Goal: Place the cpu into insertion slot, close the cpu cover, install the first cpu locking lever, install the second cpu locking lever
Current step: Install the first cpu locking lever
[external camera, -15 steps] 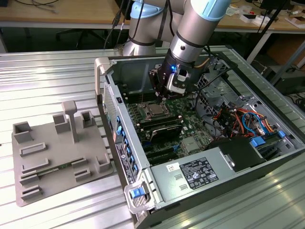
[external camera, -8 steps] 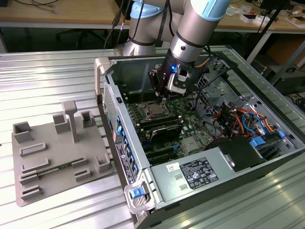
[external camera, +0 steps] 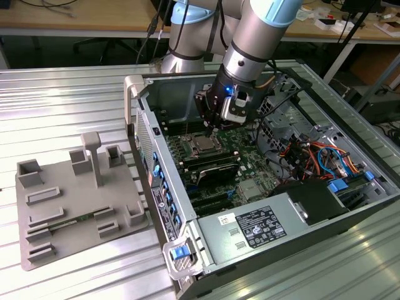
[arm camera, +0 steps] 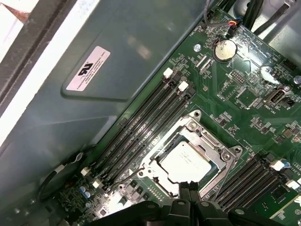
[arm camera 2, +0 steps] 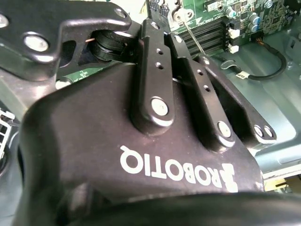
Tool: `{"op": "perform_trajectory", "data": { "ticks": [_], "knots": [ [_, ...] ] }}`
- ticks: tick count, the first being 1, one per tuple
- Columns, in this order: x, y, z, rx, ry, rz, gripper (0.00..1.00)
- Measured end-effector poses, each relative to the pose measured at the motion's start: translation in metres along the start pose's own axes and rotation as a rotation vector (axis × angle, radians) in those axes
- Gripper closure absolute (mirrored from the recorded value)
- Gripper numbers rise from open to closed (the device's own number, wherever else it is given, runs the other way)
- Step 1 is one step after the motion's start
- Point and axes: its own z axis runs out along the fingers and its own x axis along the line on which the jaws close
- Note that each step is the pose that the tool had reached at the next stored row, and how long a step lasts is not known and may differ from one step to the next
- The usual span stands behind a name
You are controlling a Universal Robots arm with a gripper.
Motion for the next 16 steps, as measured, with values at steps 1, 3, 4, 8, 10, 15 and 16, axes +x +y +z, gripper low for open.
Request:
{"op": "perform_trajectory", "data": {
  "ticks": [1, 3, 4, 8, 10, 15, 16],
  "knots": [
    [0.0, 0.0, 0.0, 0.0003, -0.0001, -0.003, 0.89],
    [0.0, 0.0, 0.0, 0.001, -0.0005, -0.014, 0.89],
    [0.0, 0.0, 0.0, 0.0013, -0.0006, -0.017, 0.89],
    [0.0, 0.0, 0.0, 0.0032, -0.0016, -0.043, 0.89],
    [0.0, 0.0, 0.0, 0.0039, -0.0018, -0.052, 0.89],
    [0.0, 0.0, 0.0, 0.0052, -0.0024, -0.071, 0.89],
    [0.0, 0.0, 0.0, 0.0055, -0.0026, -0.075, 0.89]
  ]
}}
